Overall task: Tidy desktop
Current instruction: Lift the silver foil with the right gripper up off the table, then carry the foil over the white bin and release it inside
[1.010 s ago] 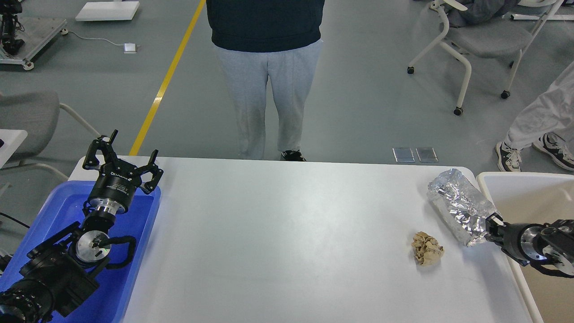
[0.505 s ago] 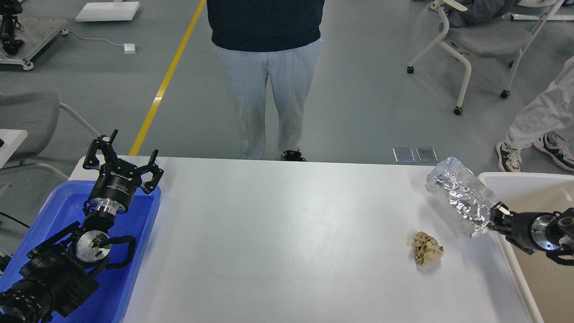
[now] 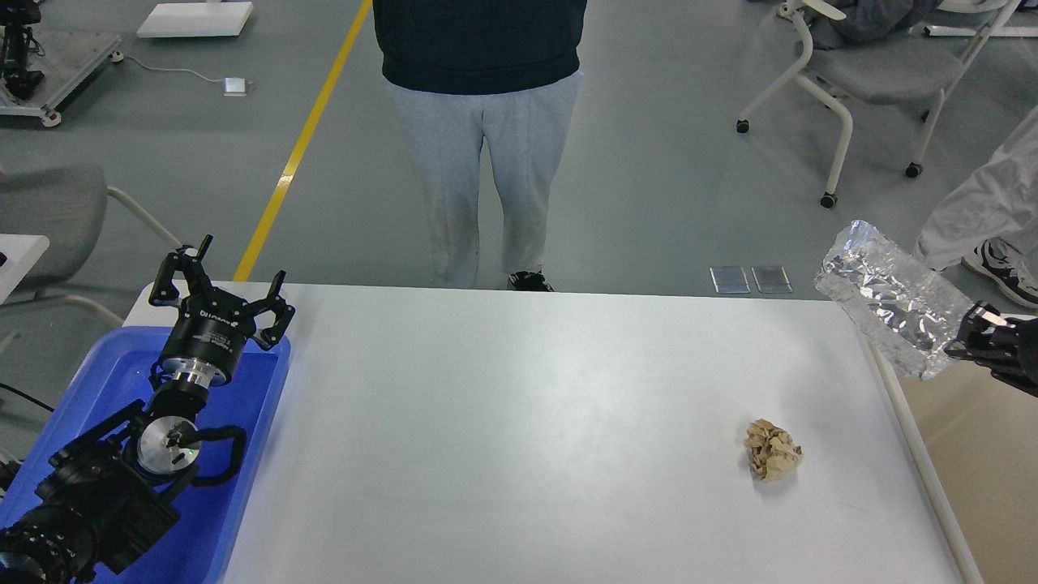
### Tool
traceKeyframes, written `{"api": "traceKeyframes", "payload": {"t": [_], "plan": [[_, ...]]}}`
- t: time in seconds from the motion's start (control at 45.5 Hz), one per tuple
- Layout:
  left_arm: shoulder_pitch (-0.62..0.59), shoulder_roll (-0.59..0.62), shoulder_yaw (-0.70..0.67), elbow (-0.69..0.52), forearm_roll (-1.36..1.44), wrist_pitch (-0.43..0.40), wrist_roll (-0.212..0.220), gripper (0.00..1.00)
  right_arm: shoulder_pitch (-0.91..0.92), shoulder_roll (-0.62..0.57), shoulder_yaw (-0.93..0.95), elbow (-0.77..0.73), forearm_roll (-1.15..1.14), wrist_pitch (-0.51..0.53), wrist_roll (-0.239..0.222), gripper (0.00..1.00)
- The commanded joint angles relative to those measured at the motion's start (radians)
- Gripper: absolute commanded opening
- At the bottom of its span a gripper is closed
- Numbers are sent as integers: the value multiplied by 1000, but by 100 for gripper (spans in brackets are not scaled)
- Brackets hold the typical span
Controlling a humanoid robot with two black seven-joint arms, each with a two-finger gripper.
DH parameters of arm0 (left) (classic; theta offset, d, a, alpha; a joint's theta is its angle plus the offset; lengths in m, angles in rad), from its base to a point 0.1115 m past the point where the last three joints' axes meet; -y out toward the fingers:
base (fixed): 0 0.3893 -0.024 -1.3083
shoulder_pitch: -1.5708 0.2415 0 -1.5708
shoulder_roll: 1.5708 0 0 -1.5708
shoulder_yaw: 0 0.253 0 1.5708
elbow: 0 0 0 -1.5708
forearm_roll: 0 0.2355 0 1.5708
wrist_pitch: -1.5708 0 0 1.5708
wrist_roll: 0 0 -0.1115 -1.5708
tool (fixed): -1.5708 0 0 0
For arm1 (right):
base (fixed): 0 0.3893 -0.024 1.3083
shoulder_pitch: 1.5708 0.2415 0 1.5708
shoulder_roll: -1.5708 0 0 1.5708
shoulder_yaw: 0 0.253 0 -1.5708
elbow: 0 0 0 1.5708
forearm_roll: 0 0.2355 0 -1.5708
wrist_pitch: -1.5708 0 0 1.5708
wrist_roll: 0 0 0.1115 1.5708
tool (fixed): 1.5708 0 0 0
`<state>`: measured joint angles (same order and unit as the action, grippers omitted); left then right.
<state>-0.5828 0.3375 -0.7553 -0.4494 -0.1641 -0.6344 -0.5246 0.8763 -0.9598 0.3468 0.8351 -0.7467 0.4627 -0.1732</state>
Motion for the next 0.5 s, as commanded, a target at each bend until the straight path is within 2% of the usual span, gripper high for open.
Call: {"api": "traceKeyframes", "payload": {"t": [0.0, 0.242, 0.483], "plan": [[0, 0, -1, 0, 0, 1, 0, 100, 104, -112, 0, 33, -40, 148, 1, 0], [0, 0, -1, 0, 0, 1, 0, 100, 182, -191, 0, 76, -59, 220, 1, 0], [0, 0, -1, 0, 0, 1, 0, 100, 193, -201, 0, 75, -62, 223, 1, 0]]}}
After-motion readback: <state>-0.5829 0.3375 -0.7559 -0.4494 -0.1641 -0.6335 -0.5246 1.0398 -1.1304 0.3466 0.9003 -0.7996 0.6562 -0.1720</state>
